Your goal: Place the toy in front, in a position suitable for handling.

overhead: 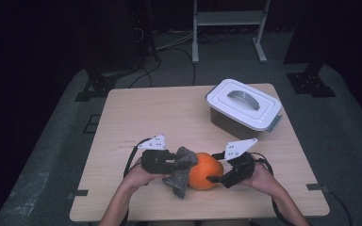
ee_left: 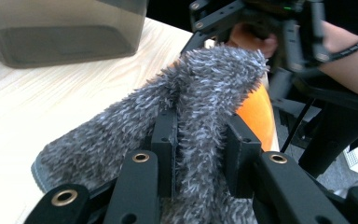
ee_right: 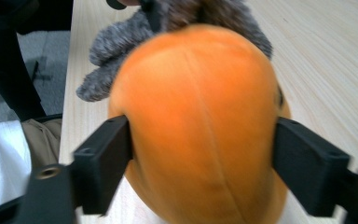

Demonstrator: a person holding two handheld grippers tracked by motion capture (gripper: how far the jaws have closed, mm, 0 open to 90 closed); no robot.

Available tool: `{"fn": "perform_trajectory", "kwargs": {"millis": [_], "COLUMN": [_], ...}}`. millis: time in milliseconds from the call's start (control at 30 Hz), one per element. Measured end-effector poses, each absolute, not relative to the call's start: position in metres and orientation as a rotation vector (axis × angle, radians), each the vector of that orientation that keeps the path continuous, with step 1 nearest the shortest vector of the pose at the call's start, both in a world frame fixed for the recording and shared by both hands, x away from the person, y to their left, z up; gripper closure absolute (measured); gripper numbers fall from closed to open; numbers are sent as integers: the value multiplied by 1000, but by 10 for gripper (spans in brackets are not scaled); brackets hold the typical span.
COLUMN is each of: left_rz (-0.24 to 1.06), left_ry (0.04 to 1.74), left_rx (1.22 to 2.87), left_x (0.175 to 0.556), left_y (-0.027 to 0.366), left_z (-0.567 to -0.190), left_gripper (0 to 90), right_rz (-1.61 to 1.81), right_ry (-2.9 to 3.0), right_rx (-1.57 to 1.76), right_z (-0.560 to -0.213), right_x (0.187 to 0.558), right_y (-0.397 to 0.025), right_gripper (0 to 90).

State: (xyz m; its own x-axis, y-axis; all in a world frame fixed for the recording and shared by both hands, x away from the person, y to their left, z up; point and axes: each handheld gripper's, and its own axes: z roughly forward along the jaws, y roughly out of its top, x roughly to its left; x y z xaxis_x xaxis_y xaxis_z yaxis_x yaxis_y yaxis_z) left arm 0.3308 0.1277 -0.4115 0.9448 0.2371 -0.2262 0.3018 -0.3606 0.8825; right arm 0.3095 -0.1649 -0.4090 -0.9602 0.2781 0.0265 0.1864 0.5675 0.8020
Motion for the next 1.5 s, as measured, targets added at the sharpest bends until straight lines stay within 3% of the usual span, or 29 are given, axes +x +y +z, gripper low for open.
{"fn": "perform_trajectory", "kwargs": {"millis": [200, 233, 367, 533, 833, 1167, 1367, 1500], "left_rz": [-72, -73, -80, -67, -99, -108, -104, -111], "left_ry": [380, 381, 366, 314, 309, 390, 429, 442], "left_rx": [1962, 1962, 1948, 1918, 1913, 1915, 1905, 1899], "left_x": [330, 330, 329, 324, 325, 334, 335, 335], "left_y": [125, 124, 128, 133, 131, 136, 132, 130], "left_z": [-412, -412, -407, -390, -395, -412, -414, -415], "left_gripper": [691, 691, 692, 692, 692, 694, 694, 694], "right_rz": [1343, 1356, 1362, 1452, 1503, 1500, 1446, 1416], "right_ry": [2693, 2690, 2641, 2607, 2661, 2688, 2711, 2695], "right_rx": [466, 488, 437, 392, 379, 393, 463, 459], "right_z": [-410, -412, -411, -407, -418, -421, -414, -405], "right_x": [309, 310, 306, 302, 307, 319, 318, 312], "right_y": [-156, -156, -158, -156, -146, -168, -168, -163], "right_gripper": [154, 169, 370, 405, 383, 325, 205, 179]}}
